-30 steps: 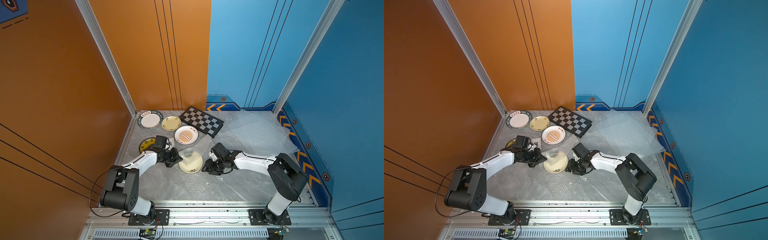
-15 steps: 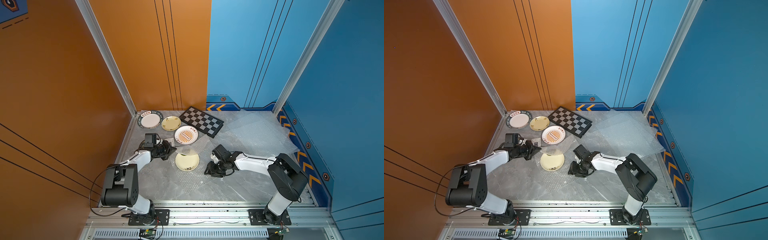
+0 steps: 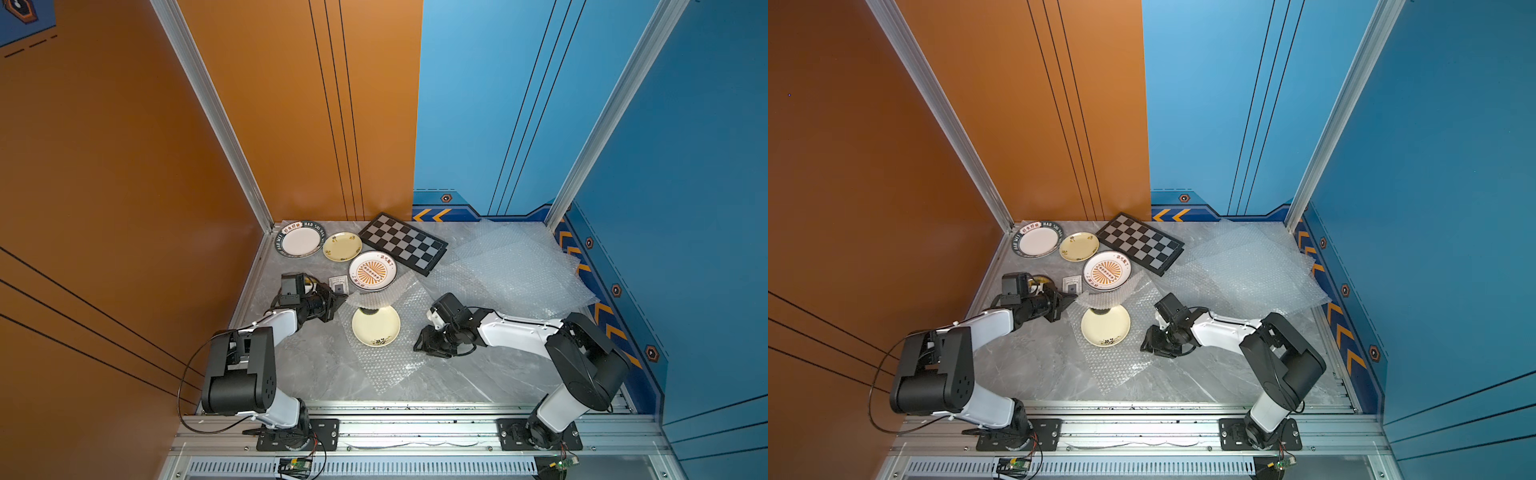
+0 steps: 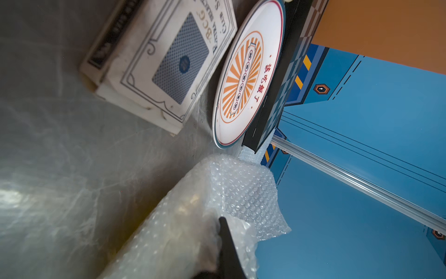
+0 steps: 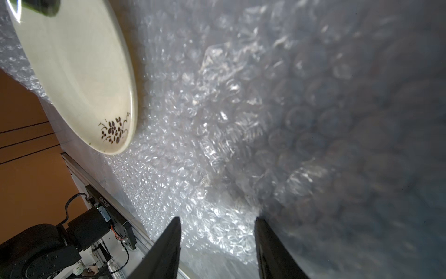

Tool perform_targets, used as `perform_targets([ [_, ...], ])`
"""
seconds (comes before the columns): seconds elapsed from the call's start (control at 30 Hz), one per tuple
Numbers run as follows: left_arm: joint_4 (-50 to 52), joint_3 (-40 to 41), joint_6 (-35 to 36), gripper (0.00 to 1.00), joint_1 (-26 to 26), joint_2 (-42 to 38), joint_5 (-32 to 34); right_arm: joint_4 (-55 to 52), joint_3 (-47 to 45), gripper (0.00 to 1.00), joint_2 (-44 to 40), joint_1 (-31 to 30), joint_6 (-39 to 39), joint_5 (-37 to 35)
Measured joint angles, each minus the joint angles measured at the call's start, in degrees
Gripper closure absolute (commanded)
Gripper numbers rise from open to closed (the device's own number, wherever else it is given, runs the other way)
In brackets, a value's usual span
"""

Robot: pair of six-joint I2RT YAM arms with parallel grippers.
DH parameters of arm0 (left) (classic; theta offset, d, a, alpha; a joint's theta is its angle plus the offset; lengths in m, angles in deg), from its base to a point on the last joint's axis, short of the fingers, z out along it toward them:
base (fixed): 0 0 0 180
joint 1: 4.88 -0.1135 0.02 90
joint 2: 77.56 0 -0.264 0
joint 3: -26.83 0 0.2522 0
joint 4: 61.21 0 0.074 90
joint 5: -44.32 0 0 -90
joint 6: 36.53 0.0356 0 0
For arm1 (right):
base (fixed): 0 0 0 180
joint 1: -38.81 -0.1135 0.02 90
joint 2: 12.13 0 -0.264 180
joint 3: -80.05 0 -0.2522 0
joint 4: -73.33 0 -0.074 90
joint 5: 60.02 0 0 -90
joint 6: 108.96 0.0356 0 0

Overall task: Unpack dinner plates from bubble wrap
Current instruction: Pick up the plate from the bubble wrap.

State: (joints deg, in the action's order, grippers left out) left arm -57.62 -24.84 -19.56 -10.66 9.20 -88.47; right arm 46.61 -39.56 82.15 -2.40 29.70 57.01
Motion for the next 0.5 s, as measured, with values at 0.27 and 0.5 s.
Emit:
perform_targets([
  [0.27,-1.09,3.93,-1.92,1.00,-0.92,-3.19,-0.61,-6.82,1.46,0.39,-3.17,-1.27,-2.47,-2.71],
  [0.5,-2.34,6.84,-2.05,1.00,-0.90,-3.54,-0.79,-7.17,11.65,0.37,-0.81,-1.51,-4.31,-0.48],
])
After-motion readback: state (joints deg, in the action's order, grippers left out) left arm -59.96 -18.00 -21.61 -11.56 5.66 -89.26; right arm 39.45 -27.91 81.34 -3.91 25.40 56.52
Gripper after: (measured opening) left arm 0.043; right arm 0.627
